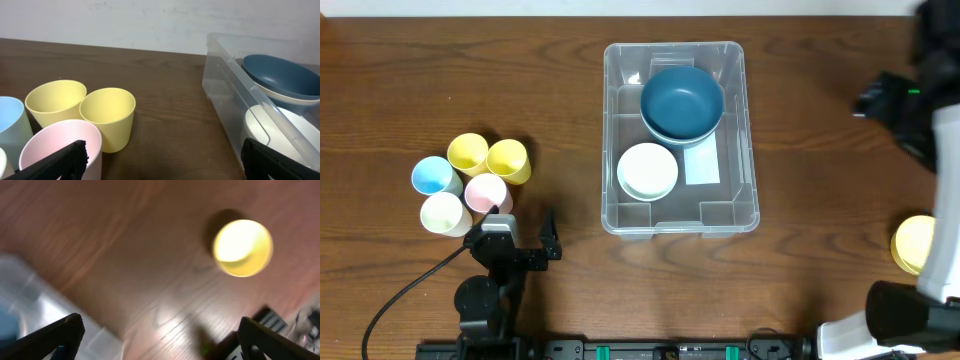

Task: Pack container
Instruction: 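Move the right gripper to the yellow bowl and grasp its rim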

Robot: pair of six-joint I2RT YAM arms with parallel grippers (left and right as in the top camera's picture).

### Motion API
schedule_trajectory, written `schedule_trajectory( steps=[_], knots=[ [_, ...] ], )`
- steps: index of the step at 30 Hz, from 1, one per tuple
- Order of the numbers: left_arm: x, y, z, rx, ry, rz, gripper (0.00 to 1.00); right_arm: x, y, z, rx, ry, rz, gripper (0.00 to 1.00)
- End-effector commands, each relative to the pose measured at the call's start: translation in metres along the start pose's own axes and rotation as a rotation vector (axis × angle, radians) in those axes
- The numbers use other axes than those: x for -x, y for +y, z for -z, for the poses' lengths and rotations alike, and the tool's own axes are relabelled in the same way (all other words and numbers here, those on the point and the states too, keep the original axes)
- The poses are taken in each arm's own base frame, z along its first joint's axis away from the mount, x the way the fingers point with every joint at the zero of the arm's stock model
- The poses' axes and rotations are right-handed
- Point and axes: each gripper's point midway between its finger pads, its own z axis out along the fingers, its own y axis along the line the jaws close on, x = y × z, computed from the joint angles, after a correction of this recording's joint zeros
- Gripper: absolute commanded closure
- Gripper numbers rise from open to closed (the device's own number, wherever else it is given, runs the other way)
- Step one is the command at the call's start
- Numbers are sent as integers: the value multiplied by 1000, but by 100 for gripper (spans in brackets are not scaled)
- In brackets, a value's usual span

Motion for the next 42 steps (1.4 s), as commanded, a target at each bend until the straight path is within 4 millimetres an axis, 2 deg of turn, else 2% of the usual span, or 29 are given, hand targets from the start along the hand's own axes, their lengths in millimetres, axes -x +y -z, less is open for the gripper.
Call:
schedule_trajectory(
  steps=[1,6,13,18,21,23,30,42],
  knots=[
    [-13,2,-2,0,30,-9,2,3,-32,-23,-77,67,-61,1],
    [-13,2,-2,0,30,-9,2,12,-64,-66,-127,121,-137,1],
    [-13,2,-2,0,30,-9,2,7,-97,-125,-87,217,-233,1],
    [-13,2,-2,0,30,-9,2,1,-124,-159,-107,236,-274,1],
    [-13,2,-2,0,30,-9,2,-6,-133,-174,-118,250,-299,1],
    [-13,2,-2,0,30,-9,2,-9,-135,-185,-103,253,-298,1],
    [-13,2,-2,0,30,-9,2,-21,-121,-217,-6,256,-289,1],
    [-13,2,-2,0,30,-9,2,-37,-120,-248,2,234,-303,1]
  ],
)
